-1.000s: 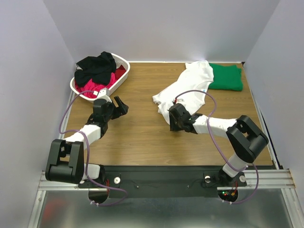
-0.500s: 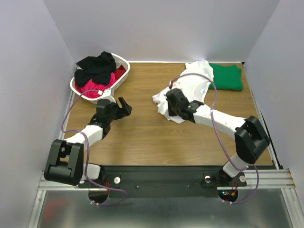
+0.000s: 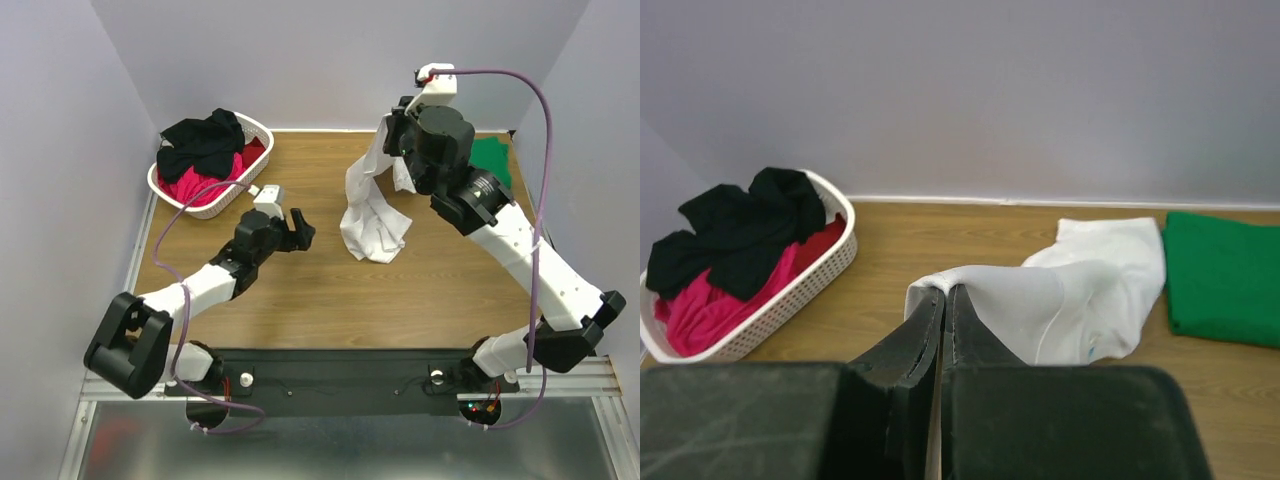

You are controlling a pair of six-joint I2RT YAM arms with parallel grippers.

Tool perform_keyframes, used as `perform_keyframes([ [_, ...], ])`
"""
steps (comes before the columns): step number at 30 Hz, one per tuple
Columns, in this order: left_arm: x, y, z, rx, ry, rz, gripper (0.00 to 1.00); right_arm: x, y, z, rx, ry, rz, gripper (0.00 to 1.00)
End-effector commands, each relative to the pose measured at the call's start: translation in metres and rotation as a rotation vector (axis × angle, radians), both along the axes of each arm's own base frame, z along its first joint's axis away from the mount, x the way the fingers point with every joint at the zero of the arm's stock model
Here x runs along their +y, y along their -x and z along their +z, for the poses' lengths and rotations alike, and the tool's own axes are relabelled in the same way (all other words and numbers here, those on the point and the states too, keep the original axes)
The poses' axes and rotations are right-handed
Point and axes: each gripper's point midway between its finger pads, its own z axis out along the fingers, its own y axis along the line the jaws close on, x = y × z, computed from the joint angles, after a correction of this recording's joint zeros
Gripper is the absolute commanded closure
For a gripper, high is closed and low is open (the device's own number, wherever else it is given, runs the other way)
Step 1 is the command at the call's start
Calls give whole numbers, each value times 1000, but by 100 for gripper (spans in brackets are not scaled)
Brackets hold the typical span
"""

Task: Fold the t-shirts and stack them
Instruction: Flatten the tshirt out

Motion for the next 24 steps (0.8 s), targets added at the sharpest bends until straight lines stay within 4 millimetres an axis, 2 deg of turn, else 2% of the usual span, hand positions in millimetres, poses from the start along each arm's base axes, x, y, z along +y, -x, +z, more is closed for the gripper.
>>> perform_keyframes([
  [1,-38,-11,26,-80,54,-46,13,-28,8,23,-47,45,-108,100],
  [3,-59,-6,25,-84,69,-99,13,-35,11,26,-53,45,-123,100],
  [7,-99,-12,8,-66,54,-178,13,-64,24,38,-77,44,-215,100],
  [11,-135,3,-4,-60,72,-292,15,-82,33,49,-98,44,-261,100],
  [13,-141,11,-10,-46,78,-328,16,-84,34,50,-100,47,-265,100],
  [15,-148,15,-8,-57,116,-358,16,-85,34,49,-98,52,-268,100],
  [16,-152,19,-15,-30,139,-377,16,-86,35,49,-98,52,-270,100],
  [18,-161,22,-11,-37,185,-415,16,-85,35,46,-95,53,-264,100],
  [19,-166,24,-17,-14,202,-428,16,-84,34,45,-92,57,-260,100],
  [20,-171,23,-10,-34,232,-444,16,-84,34,44,-91,56,-259,100],
  [21,-175,29,-13,-15,258,-473,16,-85,34,43,-89,62,-265,100],
  [22,-180,31,-3,-46,294,-490,17,-86,35,42,-88,65,-268,100],
  [24,-185,38,-1,-47,324,-524,17,-87,35,43,-90,63,-269,100],
])
